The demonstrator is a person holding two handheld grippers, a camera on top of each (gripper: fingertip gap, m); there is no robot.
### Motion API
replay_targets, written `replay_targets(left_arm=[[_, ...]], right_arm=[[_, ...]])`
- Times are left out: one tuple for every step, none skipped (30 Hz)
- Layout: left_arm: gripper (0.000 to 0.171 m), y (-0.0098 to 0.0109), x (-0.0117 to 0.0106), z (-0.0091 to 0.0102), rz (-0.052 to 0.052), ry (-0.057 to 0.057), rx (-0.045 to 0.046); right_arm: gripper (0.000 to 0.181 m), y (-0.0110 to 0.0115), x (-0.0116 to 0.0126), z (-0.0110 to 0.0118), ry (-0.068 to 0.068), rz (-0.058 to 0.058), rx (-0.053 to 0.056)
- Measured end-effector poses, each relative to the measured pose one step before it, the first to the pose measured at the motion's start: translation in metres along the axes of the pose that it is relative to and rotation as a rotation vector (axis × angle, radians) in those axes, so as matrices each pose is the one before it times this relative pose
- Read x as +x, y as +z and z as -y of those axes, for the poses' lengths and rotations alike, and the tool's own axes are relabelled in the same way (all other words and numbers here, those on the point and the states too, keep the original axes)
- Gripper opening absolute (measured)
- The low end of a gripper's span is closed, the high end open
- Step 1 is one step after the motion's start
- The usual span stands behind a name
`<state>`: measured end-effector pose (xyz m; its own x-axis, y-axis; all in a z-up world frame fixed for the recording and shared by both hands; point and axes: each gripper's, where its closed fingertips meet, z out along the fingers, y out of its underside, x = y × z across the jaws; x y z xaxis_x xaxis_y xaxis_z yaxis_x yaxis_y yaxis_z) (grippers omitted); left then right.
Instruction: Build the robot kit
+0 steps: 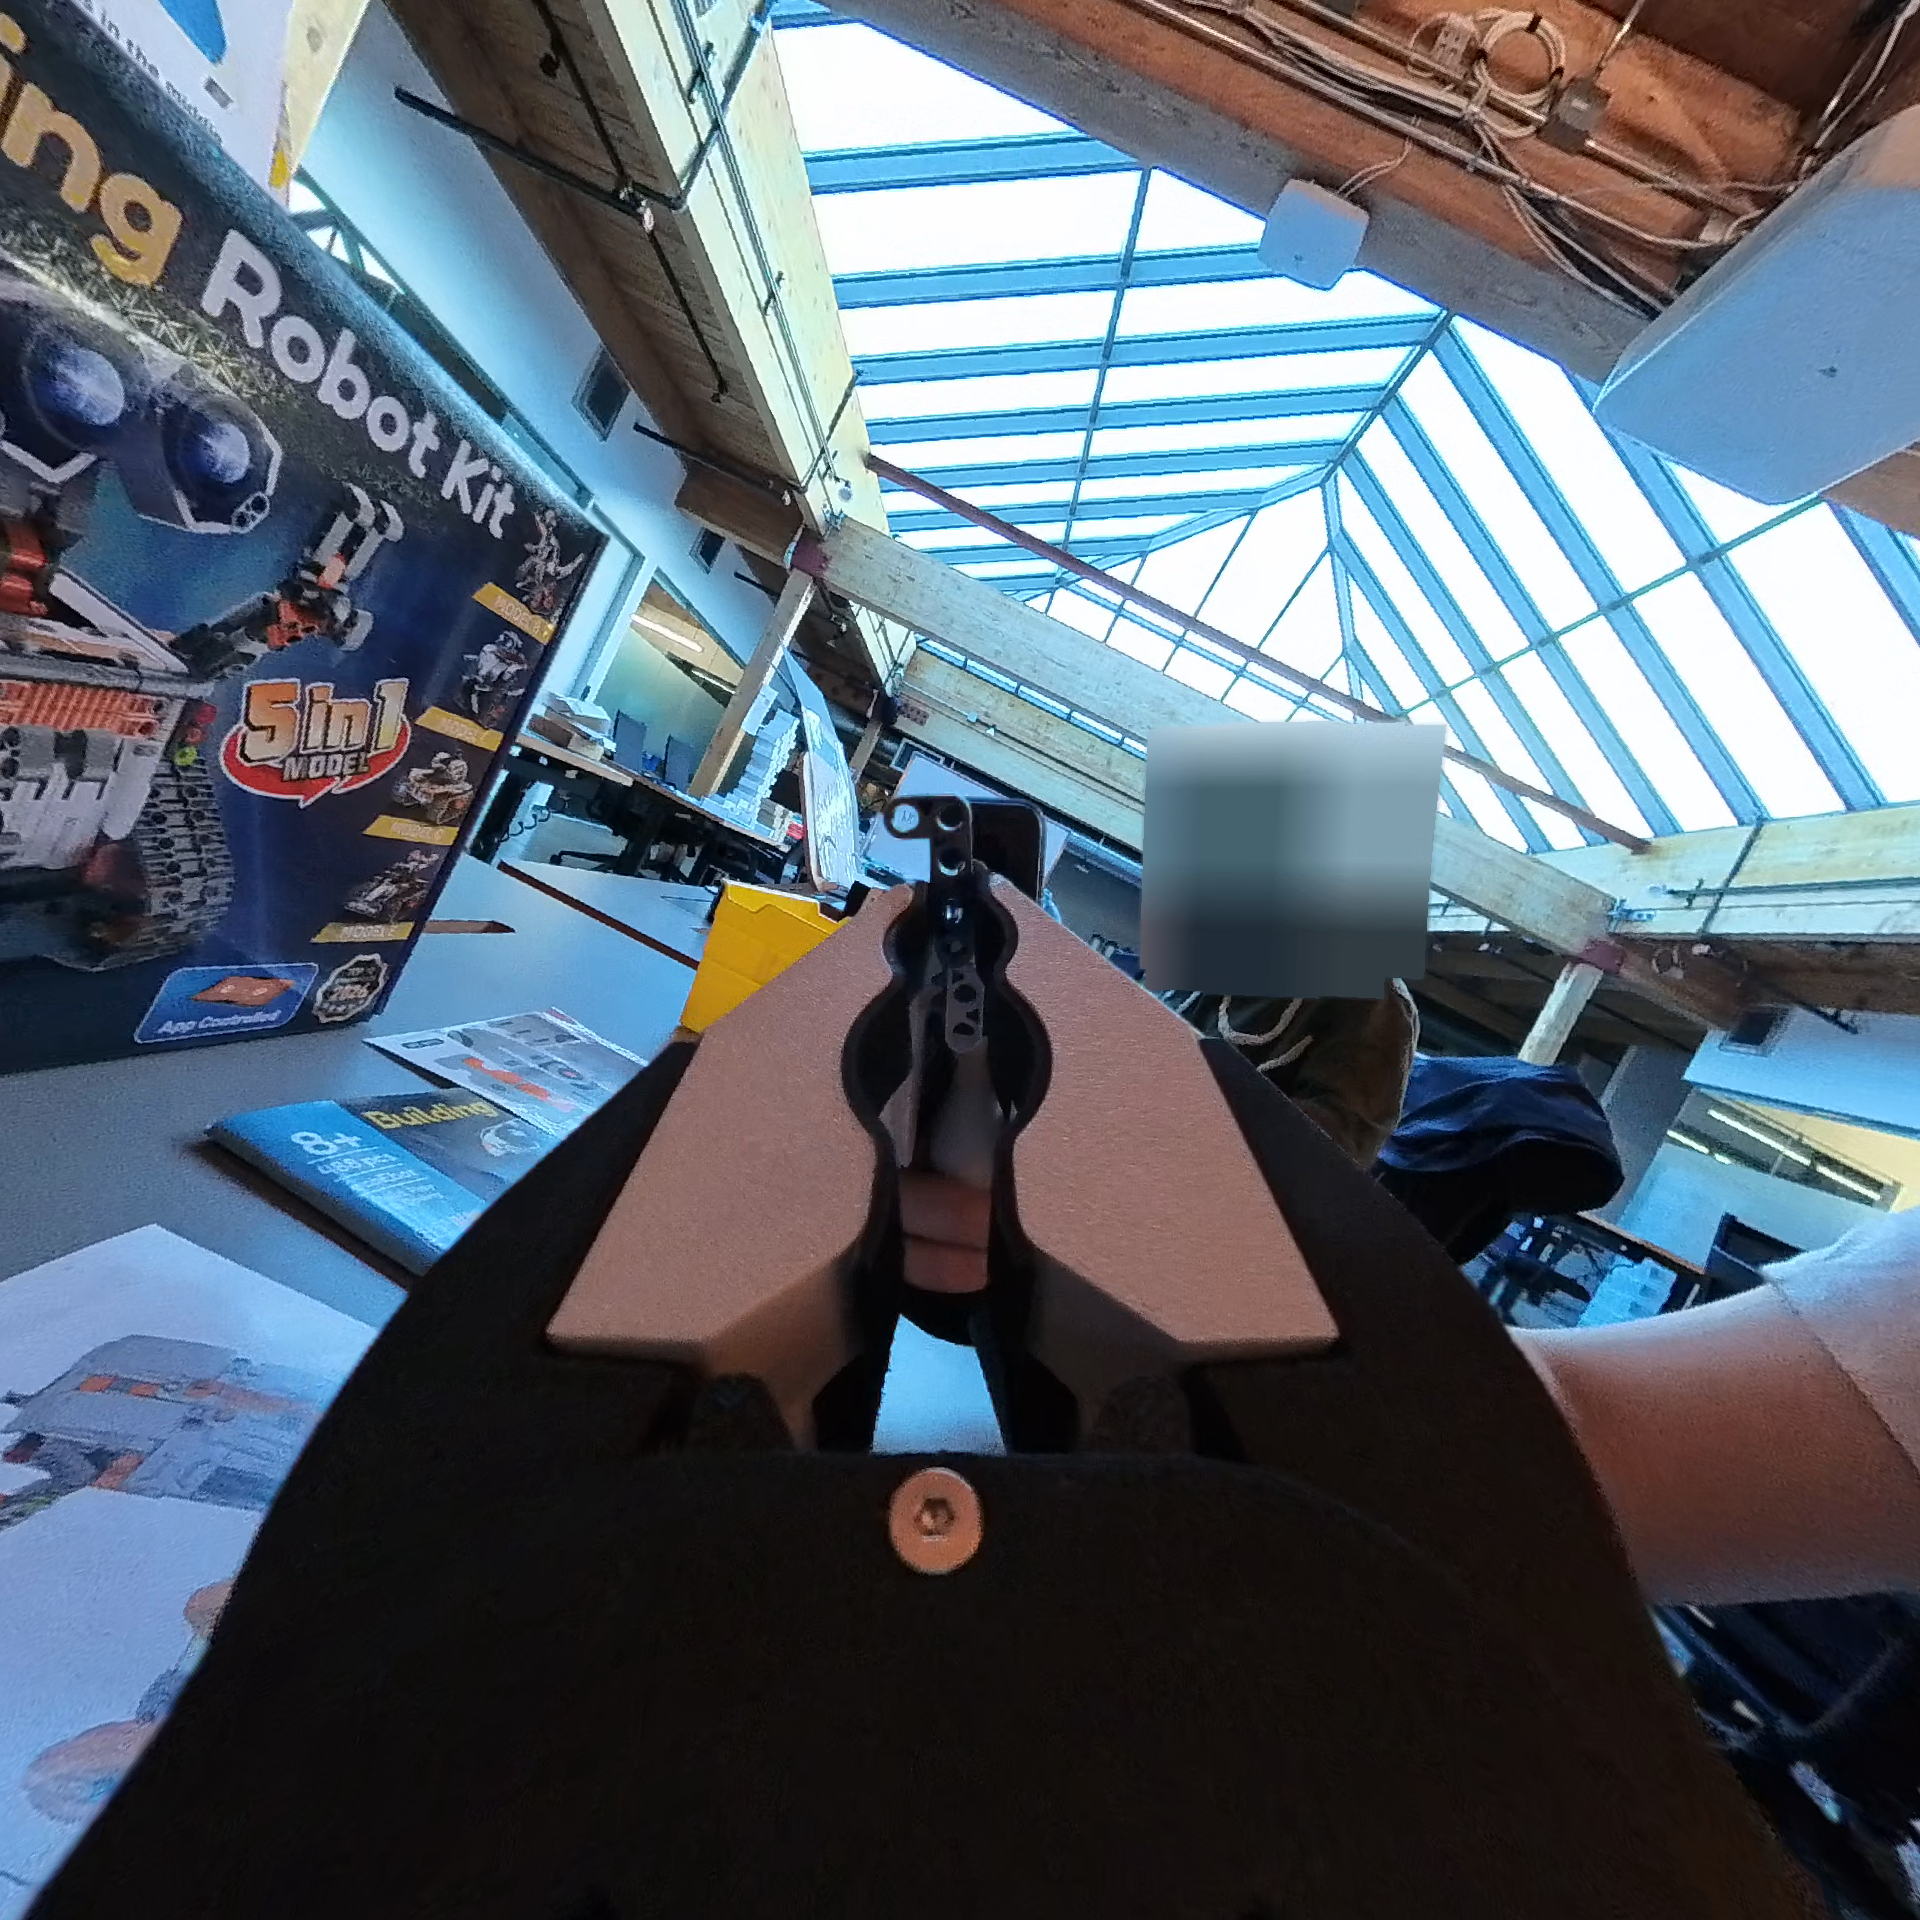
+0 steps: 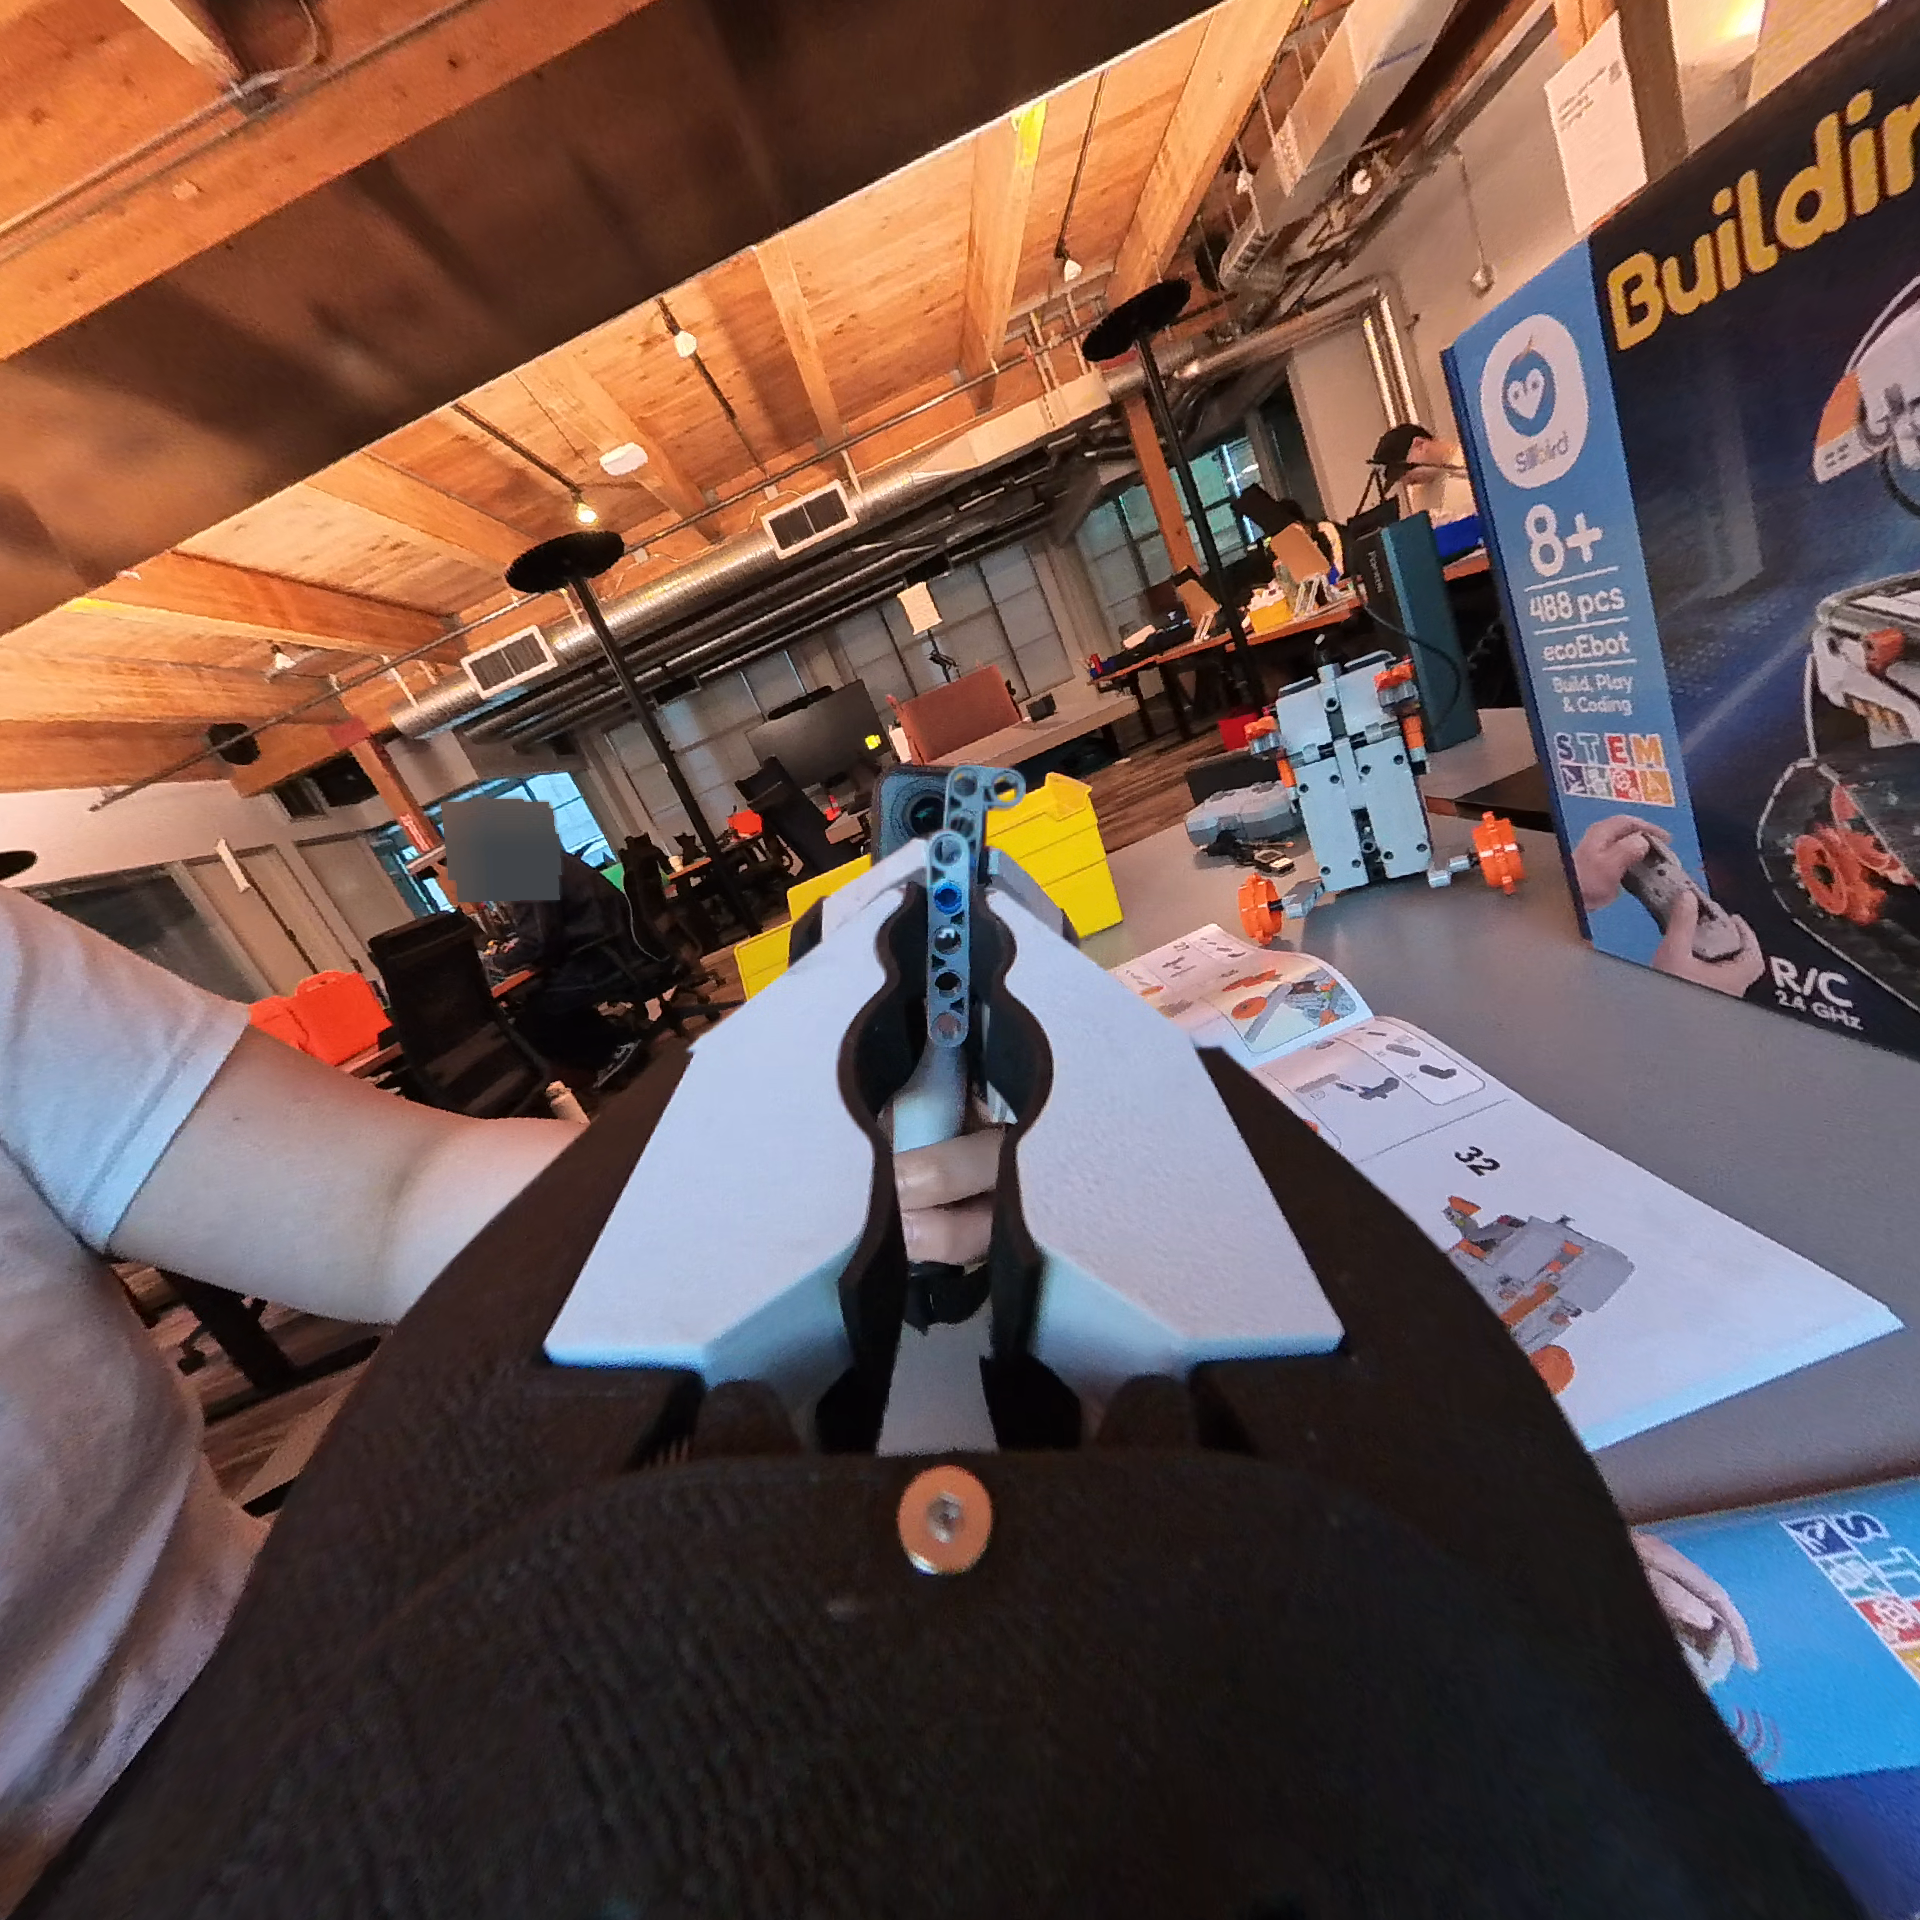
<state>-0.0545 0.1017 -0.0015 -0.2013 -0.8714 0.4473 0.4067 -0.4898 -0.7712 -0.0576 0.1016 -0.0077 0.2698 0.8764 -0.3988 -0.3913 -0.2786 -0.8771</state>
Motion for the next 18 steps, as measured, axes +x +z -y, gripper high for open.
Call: replay_targets(left_arm=[[0.003,-0.00008,0.00001,0.0003,-0.0032,-0.0089,0.00514],[0.003,0.0,0.00075,0.00057,-0.01,-0.0143,0.00705],[0.003,0.00014,0.00063,-0.00008,-0.0103,-0.0161,0.00151],[0.004,0.00019,-0.00006,-0.00025,-0.0039,-0.011,0.00049],[0.004,0.0,0.00011,-0.00013,-0.0045,-0.0068,-0.00046],[0.004,-0.0002,0.00018,0.00004,-0.0052,-0.008,-0.00067],[0.004,-0.00027,-0.0008,-0.00006,0.0002,-0.006,-0.00034],[0.004,-0.00047,-0.00119,-0.00028,0.004,-0.0022,-0.00005],[0.003,-0.00019,-0.00062,-0.00024,0.0012,-0.0029,0.00015],[0.003,-0.00035,-0.00178,-0.00011,0.0074,-0.0039,-0.00032],[0.003,-0.00044,-0.00112,0.00023,0.0053,0.0005,0.0014],[0.003,-0.00018,-0.0002,-0.00016,-0.0006,-0.0008,-0.00133],[0.003,-0.00017,-0.0005,-0.00028,0.0006,-0.001,-0.00317],[0.003,-0.00009,-0.00132,-0.00054,0.0077,0.0016,-0.00372],[0.004,0.00008,-0.00089,-0.00078,0.0048,-0.0024,-0.00389],[0.004,0.00042,0.00064,-0.00111,-0.0088,-0.011,-0.00605],[0.004,0.00061,0.00059,-0.0009,-0.0072,-0.0148,-0.00393],[0.004,0.00019,-0.00054,-0.00085,0.0005,-0.0084,-0.00285]], right_arm=[[0.005,-0.0002,0.0018,-0.00112,0.0032,-0.0101,-0.0126],[0.005,-0.00034,0.00098,-0.00102,-0.0007,-0.0046,-0.01],[0.005,-0.00034,-0.00094,0.00008,0.0054,0.0087,-0.0006],[0.005,-0.00018,0.00011,0.00009,0.0089,0.0028,0.0005],[0.005,0.00003,-0.00014,-0.00027,0.0085,0.0038,-0.0031],[0.005,0.00015,0.0001,-0.00057,0.008,0.0011,-0.0058],[0.005,0.00013,0.00088,-0.00086,0.0068,-0.0041,-0.0062],[0.005,0.00006,0.00084,-0.00086,0.0069,-0.003,-0.0053],[0.005,0.00015,-0.00023,0.00005,0.001,0.001,0.0021],[0.005,0.00053,-0.0006,-0.00062,0.0004,0.0026,-0.0038],[0.005,0.00041,0.00101,-0.00073,-0.0028,-0.0082,-0.0065],[0.005,0.00007,0.00095,-0.00057,-0.0024,-0.0073,-0.0049],[0.005,-0.00001,0.00044,-0.00049,0.0033,-0.002,-0.003],[0.005,-0.00032,0.00173,-0.0009,0.0021,-0.008,-0.005],[0.005,-0.00061,0.00244,-0.00023,0.006,-0.0112,-0.0014],[0.005,-0.00068,0.00039,0.00125,0.018,0.0048,0.008],[0.005,-0.00065,0.00004,0.00028,0.0192,0.0089,0.0019],[0.005,-0.00071,0.00085,-0.00092,0.009,0.002,-0.0044]])
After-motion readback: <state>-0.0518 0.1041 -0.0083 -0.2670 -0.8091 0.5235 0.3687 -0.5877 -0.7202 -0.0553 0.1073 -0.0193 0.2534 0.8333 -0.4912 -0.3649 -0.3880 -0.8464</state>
